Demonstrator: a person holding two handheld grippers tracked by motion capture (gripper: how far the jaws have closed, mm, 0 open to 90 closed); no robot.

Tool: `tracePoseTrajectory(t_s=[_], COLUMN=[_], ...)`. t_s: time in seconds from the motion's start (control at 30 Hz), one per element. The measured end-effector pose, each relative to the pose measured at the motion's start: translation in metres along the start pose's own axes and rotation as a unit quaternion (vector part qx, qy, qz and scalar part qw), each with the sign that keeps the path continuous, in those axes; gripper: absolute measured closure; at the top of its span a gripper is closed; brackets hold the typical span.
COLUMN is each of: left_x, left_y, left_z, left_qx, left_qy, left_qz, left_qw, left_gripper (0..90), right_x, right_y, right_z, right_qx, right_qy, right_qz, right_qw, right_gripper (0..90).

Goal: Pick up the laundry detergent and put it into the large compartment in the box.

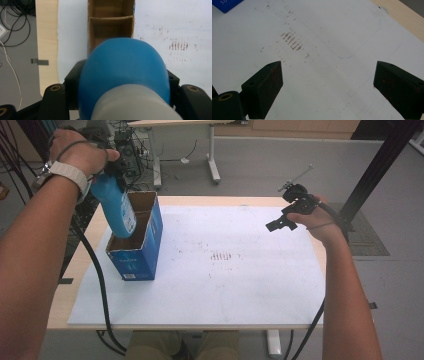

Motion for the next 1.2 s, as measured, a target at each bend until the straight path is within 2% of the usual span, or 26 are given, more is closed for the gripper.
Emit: tracePoseTrajectory(t_s=[0.3,0.67,0.83,1.2], left_x=[-0.002,-0.003,-0.004,-0.002], left_y=[0.009,0.025,0.034,0.047], left_z=[0.005,0.008,0.011,0.016], left_qx=[-0.006,-0.002,0.001,-0.012], left_qy=[0.006,0.004,0.009,0.018], left_qz=[-0.001,0.001,-0.003,0.002], left_qw=[1.0000,1.0000,0.9999,0.9998], left_gripper=[38.7,38.7,38.7,38.6], right_x=[-0.001,0.002,0.004,0.006], right_y=[0.002,0.003,0.004,0.005], right_z=[0.001,0.003,0.003,0.004], right_qx=[-0.001,-0.001,-0.002,-0.003], right_qy=[0.001,0.004,0.006,0.008], right_qz=[0.000,-0.001,-0.002,-0.003], right_qw=[1.0000,1.0000,1.0000,1.0000], right_gripper=[8.5,8.5,8.5,8.5])
Point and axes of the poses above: each handheld gripper's, and its own axes: y roughly forward along the jaws, x roughly out of its underside, z roughly to its right, the point moved 7 cm from there along y, roughly forward along the jaws, and after that the axes turned 13 degrees about -x, right-handed, at the moved point
